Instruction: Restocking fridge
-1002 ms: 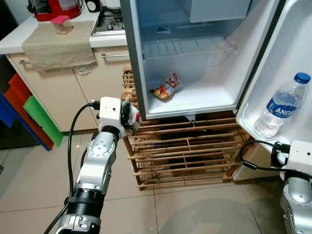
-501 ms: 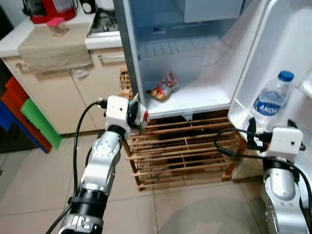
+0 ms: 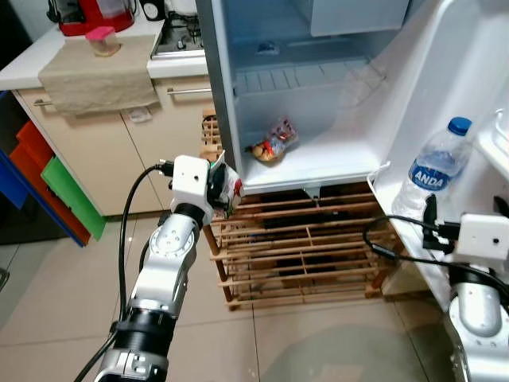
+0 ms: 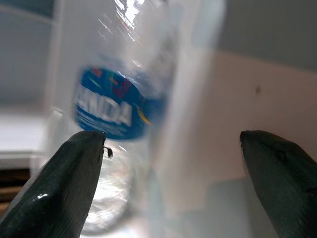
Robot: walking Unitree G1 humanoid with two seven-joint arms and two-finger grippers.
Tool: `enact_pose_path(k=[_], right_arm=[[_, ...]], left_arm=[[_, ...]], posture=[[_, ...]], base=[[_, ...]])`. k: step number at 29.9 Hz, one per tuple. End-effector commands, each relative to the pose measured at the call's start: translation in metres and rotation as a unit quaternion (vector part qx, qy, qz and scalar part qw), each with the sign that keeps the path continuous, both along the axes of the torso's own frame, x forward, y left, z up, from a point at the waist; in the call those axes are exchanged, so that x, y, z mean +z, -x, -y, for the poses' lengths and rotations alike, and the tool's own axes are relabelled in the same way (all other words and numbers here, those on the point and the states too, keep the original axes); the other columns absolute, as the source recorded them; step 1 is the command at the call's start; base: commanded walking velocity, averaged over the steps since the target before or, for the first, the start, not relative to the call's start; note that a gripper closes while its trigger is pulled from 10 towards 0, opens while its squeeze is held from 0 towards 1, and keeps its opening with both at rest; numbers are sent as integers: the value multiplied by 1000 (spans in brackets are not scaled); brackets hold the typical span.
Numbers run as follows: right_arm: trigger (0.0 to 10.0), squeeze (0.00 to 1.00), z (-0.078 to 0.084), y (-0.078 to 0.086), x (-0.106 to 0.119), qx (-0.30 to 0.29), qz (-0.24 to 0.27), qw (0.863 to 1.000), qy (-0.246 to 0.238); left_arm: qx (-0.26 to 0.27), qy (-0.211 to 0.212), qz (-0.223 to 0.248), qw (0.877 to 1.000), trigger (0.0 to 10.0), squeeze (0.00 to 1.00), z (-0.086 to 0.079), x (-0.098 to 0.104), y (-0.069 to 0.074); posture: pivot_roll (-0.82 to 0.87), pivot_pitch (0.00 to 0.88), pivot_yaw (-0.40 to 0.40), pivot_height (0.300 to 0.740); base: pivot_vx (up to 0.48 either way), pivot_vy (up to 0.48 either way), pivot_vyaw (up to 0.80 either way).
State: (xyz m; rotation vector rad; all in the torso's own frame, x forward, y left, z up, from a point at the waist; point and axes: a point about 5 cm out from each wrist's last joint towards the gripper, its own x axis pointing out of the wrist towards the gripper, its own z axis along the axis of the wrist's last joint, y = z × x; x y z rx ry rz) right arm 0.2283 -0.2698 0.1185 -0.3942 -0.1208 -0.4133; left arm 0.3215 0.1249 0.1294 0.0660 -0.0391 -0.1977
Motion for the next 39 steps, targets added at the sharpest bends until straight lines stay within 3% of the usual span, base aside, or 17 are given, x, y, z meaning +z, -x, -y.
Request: enact_pose_path(k=[1,2,5,10,12,17,19,24,25,31,39], right_arm=[[10000,0,13,4,-5,-36,-16,999,1],[10000,0,22,4,-6,-55,-25,998,7],[10000,0,31,4,-3,-73,-22,997,11],[10000,0,22,-1,4,-53,4,999,-2],[10000,0,14,-2,8,-36,18,999,-7],[10000,0,-38,8,21,55,52,997,-24],[10000,0,-43,9,23,65,56,996,-29],[10000,0,-43,9,22,80,58,994,-37],[10000,0,-44,9,18,89,45,994,-46],[10000,0,-45,11,3,98,4,993,-63],[10000,0,-44,8,-5,104,-17,992,-70]], left_arm=[[-7,-1,6,1000,10000,0,1,3,-1],[-8,-1,7,1000,10000,0,1,3,-2],[-10,-1,6,1000,10000,0,2,2,-1],[-11,-2,6,1000,10000,0,1,2,-1],[-10,-4,6,1000,10000,0,2,2,-1],[-62,-29,27,997,10000,0,17,6,4],[-76,-29,26,996,10000,0,20,5,5],[-122,-27,13,992,10000,0,32,1,4],[-129,-16,1,992,10000,0,36,-1,-1],[-95,24,-31,995,10000,0,37,-3,-20],[-80,48,-19,995,10000,0,43,7,-31]], posture=[[-135,0,99,740],[-134,0,101,740],[-134,0,104,740],[-135,0,103,740],[-136,0,102,740],[-139,0,97,740],[-143,0,99,740],[-149,0,98,740],[-150,0,94,740],[-158,0,94,740],[-168,0,99,740]], base=[[0,0,0],[0,0,0],[0,0,0],[0,0,0],[0,0,0],[0,0,0],[0,0,0],[0,0,0],[0,0,-775],[0,0,-775],[0,334,-678]])
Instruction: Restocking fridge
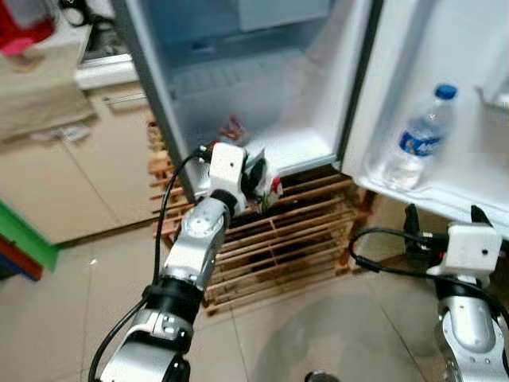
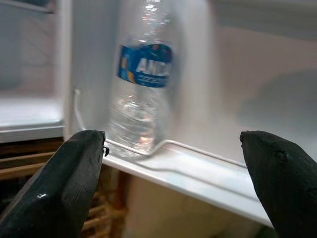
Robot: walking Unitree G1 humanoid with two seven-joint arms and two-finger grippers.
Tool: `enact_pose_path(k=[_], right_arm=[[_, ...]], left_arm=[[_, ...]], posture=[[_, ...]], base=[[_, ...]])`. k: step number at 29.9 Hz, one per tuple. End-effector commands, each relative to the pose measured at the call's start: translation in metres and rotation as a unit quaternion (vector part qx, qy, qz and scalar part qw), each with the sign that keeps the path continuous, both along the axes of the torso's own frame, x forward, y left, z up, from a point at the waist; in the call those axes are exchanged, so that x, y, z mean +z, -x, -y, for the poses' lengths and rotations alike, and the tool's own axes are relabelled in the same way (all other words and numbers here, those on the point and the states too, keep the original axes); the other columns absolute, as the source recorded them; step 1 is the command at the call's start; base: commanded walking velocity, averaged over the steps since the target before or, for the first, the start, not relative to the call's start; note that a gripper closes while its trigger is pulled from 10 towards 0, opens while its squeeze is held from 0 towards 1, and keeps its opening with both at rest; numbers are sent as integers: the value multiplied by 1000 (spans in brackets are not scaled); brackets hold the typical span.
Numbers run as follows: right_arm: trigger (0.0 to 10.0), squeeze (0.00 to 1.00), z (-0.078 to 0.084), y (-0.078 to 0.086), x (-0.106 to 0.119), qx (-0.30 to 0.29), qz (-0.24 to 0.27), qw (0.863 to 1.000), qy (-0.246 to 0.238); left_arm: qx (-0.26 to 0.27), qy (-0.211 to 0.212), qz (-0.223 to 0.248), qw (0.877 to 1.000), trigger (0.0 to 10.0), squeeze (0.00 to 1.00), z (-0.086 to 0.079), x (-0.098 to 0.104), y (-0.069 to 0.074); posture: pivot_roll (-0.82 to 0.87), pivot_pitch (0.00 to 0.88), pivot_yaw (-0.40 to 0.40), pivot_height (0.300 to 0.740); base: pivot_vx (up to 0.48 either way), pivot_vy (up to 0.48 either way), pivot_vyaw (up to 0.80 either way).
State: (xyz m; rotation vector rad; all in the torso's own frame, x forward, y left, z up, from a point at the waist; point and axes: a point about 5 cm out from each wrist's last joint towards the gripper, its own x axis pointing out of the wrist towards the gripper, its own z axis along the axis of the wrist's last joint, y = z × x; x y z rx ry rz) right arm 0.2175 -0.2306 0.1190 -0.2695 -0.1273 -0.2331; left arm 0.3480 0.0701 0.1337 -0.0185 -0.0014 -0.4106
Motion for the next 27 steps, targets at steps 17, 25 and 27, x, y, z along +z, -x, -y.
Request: enact_pose_path(k=[17,25,27], right_arm=[[10000,0,-12,-3,-6,34,-12,999,-19],[10000,0,-9,-5,-11,28,-21,999,-24],[10000,0,-10,-6,-11,28,-20,999,-24]], left_arm=[[-12,-47,49,998,10000,0,3,16,-10],[-9,-9,43,999,10000,0,-1,12,-6],[-4,-10,41,999,10000,0,1,11,-6]], posture=[[-170,0,107,740],[-164,0,109,740],[-163,0,109,740]], base=[[120,314,0],[114,-113,-477],[337,-337,0]])
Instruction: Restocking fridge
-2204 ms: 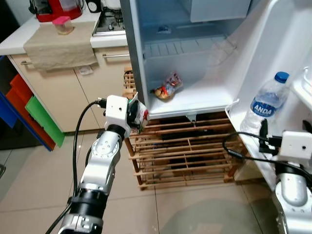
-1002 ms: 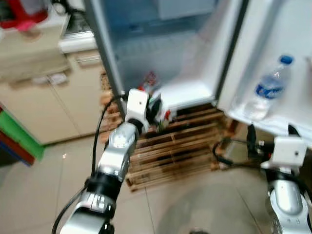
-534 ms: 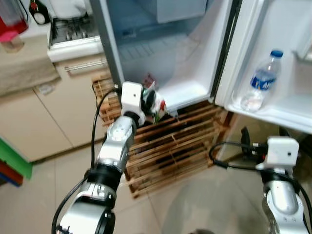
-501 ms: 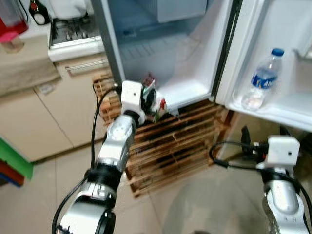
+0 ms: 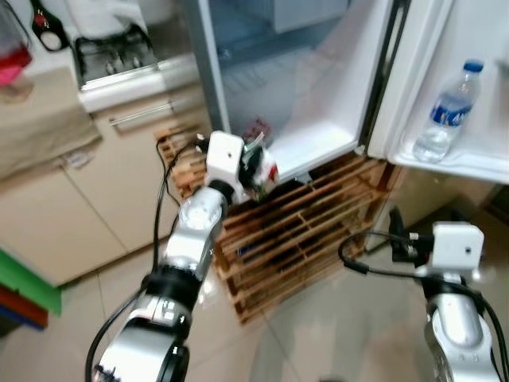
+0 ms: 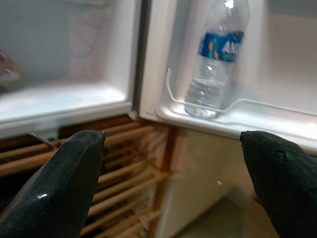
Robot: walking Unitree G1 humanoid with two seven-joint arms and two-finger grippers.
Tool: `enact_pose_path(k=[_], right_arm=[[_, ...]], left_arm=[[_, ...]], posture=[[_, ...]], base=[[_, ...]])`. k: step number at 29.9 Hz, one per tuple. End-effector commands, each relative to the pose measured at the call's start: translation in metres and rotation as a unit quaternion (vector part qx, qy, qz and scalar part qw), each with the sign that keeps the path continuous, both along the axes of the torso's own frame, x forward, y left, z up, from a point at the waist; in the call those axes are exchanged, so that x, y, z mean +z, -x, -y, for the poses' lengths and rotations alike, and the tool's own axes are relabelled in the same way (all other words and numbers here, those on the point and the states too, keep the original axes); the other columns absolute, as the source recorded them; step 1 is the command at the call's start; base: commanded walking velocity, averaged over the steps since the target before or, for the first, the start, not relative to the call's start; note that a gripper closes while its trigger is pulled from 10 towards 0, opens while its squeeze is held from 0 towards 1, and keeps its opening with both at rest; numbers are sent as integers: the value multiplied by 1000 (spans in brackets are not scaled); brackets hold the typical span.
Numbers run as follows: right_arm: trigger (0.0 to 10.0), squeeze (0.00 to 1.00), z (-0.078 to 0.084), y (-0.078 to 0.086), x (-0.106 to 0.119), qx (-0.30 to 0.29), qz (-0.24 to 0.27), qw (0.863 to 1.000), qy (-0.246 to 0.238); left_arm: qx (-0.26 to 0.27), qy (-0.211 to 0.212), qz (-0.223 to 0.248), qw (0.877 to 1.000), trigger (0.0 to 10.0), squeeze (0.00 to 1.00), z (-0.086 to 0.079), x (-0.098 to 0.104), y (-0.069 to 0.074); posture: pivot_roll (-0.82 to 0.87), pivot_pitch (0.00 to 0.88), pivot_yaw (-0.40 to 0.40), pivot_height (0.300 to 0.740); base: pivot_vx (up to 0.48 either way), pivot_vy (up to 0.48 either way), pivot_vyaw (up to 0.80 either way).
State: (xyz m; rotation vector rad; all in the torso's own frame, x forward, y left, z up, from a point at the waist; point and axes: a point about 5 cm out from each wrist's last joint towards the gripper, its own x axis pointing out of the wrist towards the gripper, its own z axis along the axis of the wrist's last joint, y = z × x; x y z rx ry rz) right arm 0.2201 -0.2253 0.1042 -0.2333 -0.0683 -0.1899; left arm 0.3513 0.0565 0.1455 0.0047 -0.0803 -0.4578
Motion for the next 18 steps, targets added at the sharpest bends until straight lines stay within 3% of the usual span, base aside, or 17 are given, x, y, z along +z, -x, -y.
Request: enact_pose_path(k=[1,8,16,18], right_arm=[[10000,0,-4,-4,4,9,11,1000,-4],[10000,0,-7,-7,6,15,18,1000,-2],[10000,0,-5,-6,3,7,12,1000,-2],[10000,0,-5,-6,1,7,11,1000,0]], left_arm=[[22,-13,-2,1000,10000,0,-12,-1,-3],[-8,-14,6,1000,10000,0,-7,0,0],[-42,-17,14,999,10000,0,2,2,4],[-42,-18,15,999,10000,0,3,1,4]], posture=[[-162,0,108,740],[-165,0,112,740],[-170,0,124,740],[-171,0,125,740]], base=[[356,-319,0],[0,0,0],[0,0,-759],[0,0,0]])
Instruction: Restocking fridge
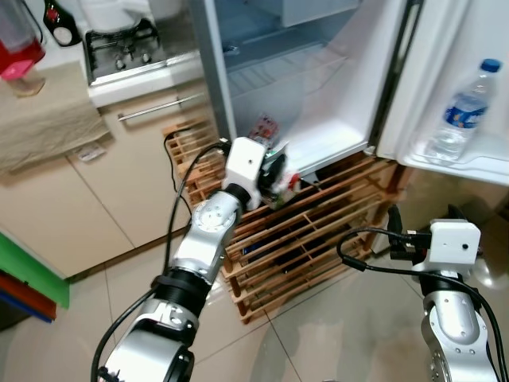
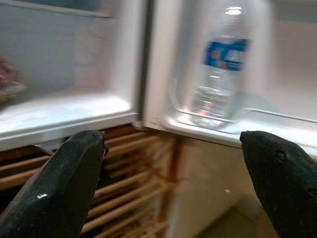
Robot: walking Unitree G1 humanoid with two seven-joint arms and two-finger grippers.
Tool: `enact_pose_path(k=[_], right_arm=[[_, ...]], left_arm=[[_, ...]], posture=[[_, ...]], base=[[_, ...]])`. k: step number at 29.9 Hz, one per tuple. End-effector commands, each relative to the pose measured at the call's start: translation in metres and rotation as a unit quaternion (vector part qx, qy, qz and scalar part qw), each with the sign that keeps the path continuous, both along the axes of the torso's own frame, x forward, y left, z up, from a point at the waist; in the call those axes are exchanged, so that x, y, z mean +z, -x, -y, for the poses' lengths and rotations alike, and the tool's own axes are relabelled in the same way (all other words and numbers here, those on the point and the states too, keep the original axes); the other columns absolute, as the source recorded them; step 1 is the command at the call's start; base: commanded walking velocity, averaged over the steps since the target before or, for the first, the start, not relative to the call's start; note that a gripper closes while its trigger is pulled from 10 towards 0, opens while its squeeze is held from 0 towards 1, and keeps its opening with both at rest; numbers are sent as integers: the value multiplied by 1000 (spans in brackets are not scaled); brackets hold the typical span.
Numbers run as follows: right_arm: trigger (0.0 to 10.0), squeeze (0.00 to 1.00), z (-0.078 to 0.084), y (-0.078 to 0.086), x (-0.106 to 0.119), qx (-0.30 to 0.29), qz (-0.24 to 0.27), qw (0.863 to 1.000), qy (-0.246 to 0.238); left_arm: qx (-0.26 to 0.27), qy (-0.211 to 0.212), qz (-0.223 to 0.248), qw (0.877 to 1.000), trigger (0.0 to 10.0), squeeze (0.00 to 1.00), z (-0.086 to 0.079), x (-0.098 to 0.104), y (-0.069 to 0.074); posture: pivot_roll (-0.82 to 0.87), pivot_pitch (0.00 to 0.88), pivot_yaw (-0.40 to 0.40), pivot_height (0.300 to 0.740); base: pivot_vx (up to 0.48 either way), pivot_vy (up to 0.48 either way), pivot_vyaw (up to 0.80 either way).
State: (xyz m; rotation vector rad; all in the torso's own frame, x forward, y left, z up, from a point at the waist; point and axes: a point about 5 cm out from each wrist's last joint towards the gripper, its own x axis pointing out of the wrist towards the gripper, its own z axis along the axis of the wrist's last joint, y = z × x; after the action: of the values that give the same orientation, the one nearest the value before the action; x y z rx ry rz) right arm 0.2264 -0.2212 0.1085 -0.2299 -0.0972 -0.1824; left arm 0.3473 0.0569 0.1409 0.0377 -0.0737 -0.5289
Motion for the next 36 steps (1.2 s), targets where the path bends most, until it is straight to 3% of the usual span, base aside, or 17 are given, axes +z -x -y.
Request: enact_pose_path(k=[1,10,23,26,32,35,36], right_arm=[[10000,0,-1,0,-3,1,-3,1000,0],[10000,0,1,1,-6,-6,-8,1000,-2],[10000,0,-2,-1,-6,6,-10,1000,0],[10000,0,-2,-1,-7,7,-12,1000,-1],[10000,0,-4,0,-6,15,-9,1000,-3],[10000,0,-6,3,-8,22,-11,1000,-6],[10000,0,-6,3,-9,22,-13,1000,-6]], left_arm=[[-8,1,14,1000,10000,0,3,6,0],[12,33,-5,999,10000,0,3,3,1],[6,47,0,999,10000,0,10,5,3],[-4,86,-21,996,10000,0,12,7,3],[-23,70,-7,997,10000,0,16,9,6],[-39,27,2,999,10000,0,24,8,8],[-45,34,-1,998,10000,0,26,8,9]], posture=[[-171,0,125,740],[-179,0,130,740],[-179,0,127,740],[-180,0,129,740],[-181,0,128,740],[-183,0,127,740],[-183,0,127,740]], base=[[0,0,0],[190,0,-615],[436,0,0],[472,0,0],[477,0,0],[307,0,0],[0,0,0]])
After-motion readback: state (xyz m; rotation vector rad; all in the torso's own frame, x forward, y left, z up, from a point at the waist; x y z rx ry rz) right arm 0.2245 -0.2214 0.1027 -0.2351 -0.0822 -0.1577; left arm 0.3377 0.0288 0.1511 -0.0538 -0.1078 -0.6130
